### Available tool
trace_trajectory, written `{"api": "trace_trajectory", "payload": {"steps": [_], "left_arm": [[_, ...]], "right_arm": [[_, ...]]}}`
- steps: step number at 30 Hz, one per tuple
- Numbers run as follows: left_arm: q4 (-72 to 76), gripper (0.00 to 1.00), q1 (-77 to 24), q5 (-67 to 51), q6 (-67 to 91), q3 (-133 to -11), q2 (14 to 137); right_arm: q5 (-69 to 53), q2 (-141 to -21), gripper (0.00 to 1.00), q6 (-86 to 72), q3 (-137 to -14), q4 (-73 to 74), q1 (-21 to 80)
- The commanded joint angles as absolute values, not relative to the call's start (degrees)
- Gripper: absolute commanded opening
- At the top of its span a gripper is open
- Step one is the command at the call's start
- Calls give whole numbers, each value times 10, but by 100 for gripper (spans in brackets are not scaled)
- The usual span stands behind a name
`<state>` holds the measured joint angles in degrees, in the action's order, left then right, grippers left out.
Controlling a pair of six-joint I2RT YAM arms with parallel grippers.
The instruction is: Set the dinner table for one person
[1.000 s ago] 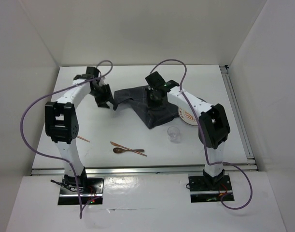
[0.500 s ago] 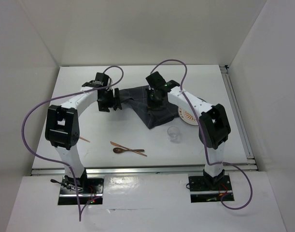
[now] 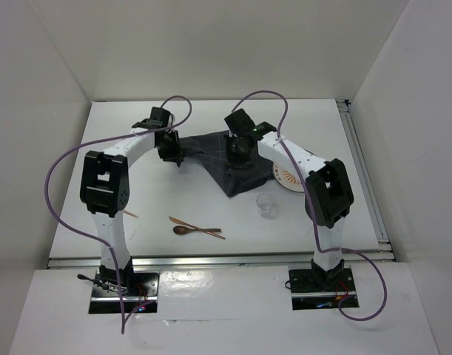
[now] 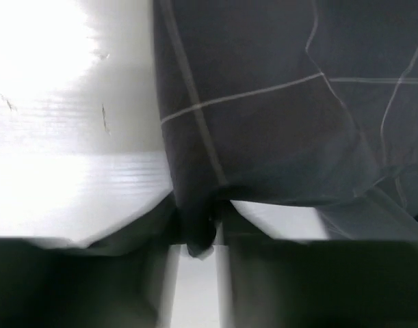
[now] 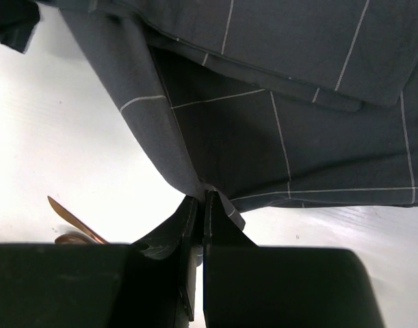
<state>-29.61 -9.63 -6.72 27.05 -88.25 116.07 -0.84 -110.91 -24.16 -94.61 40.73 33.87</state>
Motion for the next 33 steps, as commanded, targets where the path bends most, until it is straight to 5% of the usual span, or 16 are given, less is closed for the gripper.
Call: {"api": "trace_trajectory", "payload": {"steps": [1, 4, 5, 13, 20, 24, 33], "left_arm": [[-299, 32, -95, -76, 263, -910, 1162], [-319, 1, -89, -76, 258, -924, 1149], [-328, 0, -89, -76, 258, -938, 1149], [-399, 0, -19, -189, 258, -1050, 1100], [-451, 0, 50, -322, 333, -1229, 1089], [-354, 0, 97, -416, 423, -1147, 1015], [-189, 0, 156, -528, 578, -926, 860]], "right_arm": [[0, -1072, 0, -243, -970, 417, 330], [0, -1072, 0, -243, -970, 417, 324], [0, -1072, 0, -243, -970, 417, 324], [13, -1067, 0, -201, -1012, 434, 280], [-19, -1079, 0, -165, -1187, 468, 158], [-44, -1075, 0, -146, -1265, 474, 132], [-59, -942, 0, -141, -1122, 432, 149]]}}
